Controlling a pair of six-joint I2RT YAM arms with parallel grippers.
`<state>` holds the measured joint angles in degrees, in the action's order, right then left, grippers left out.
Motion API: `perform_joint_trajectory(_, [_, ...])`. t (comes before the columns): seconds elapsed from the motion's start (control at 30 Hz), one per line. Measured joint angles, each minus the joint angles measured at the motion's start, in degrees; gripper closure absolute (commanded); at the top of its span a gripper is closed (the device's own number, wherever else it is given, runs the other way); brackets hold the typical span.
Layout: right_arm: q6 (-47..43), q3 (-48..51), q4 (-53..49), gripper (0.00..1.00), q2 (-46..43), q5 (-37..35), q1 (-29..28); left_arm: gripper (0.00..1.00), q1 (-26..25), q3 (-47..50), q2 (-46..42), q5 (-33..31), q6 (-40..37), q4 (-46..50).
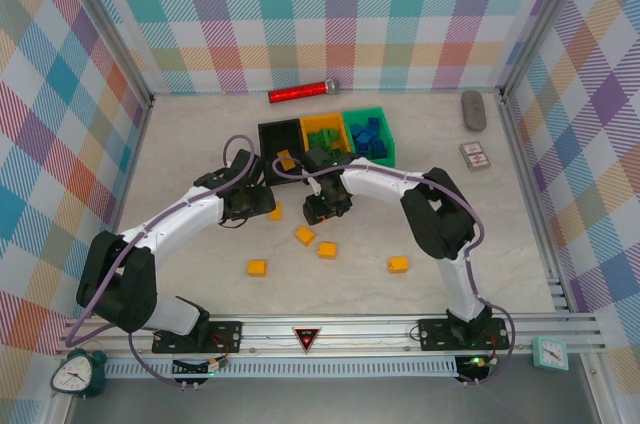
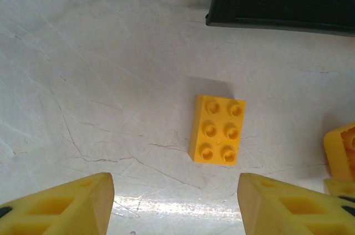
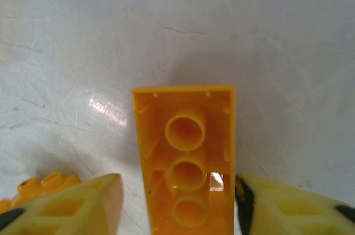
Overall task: Sort the legos into containers by color
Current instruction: Pick up the lego from the center of the table, then place the lego in the container.
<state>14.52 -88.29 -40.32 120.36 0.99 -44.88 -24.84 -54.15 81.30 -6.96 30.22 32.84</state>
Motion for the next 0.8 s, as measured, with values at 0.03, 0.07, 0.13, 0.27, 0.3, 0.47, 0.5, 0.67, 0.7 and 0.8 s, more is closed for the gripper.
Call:
perform_joint_trajectory(0.03, [0.07, -0.31, -0.15, 0.6, 0.48, -0.81, -0.02, 0.4, 0.0, 0.02, 0.0, -0.02, 0.0, 0.02])
perform_joint_trajectory(0.07, [0.09, -0.5, -0.33, 0.64, 0.48, -0.76, -0.04, 0.4, 0.0, 0.02, 0.0, -0.04, 0.0, 0.02])
perform_joint_trajectory(0.13, [0.09, -0.85, -0.28, 0.69, 0.48, -0.39, 0.09, 0.4, 0.0, 0.02, 0.0, -0.17, 0.0, 0.02])
perform_joint_trajectory(0.27, [-0.31, -1.42, -0.37, 0.7, 0.46, -0.61, 0.13, 0.4, 0.0, 0.07, 0.0, -0.13, 0.0, -0.02])
perform_joint_trajectory(0.3, [-0.44, -1.81, -0.68, 0.7, 0.46, -0.61, 0.13, 0.4, 0.0, 0.13, 0.0, -0.04, 0.02, -0.07])
perform_joint_trajectory(0.47, [-0.92, -11.85, -3.21, 0.68, 1.14, -0.59, 0.2, 0.39, 0.02, 0.5, 0.02, 0.66, 0.24, -0.28])
perform_joint_trajectory(0.5, [-1.11, -14.88, -3.41, 0.67, 1.7, -0.57, 0.26, 0.39, 0.02, 0.5, 0.02, 0.74, 0.24, -0.37])
perform_joint_trajectory(0.67, [-1.55, -32.28, -4.17, 0.52, 7.93, -0.61, 1.07, 0.39, 0.02, 0.83, 0.07, 1.79, 0.42, -1.6])
perform_joint_trajectory(0.7, [-1.25, -34.86, -4.28, 0.41, 9.49, -0.59, 1.25, 0.38, 0.02, 0.9, 0.07, 2.01, 0.42, -1.75])
perform_joint_trajectory(0.8, [-1.36, -43.17, -6.08, 0.27, 15.21, -0.59, 1.99, 0.37, 0.02, 1.27, 0.13, 3.1, 0.46, -2.25])
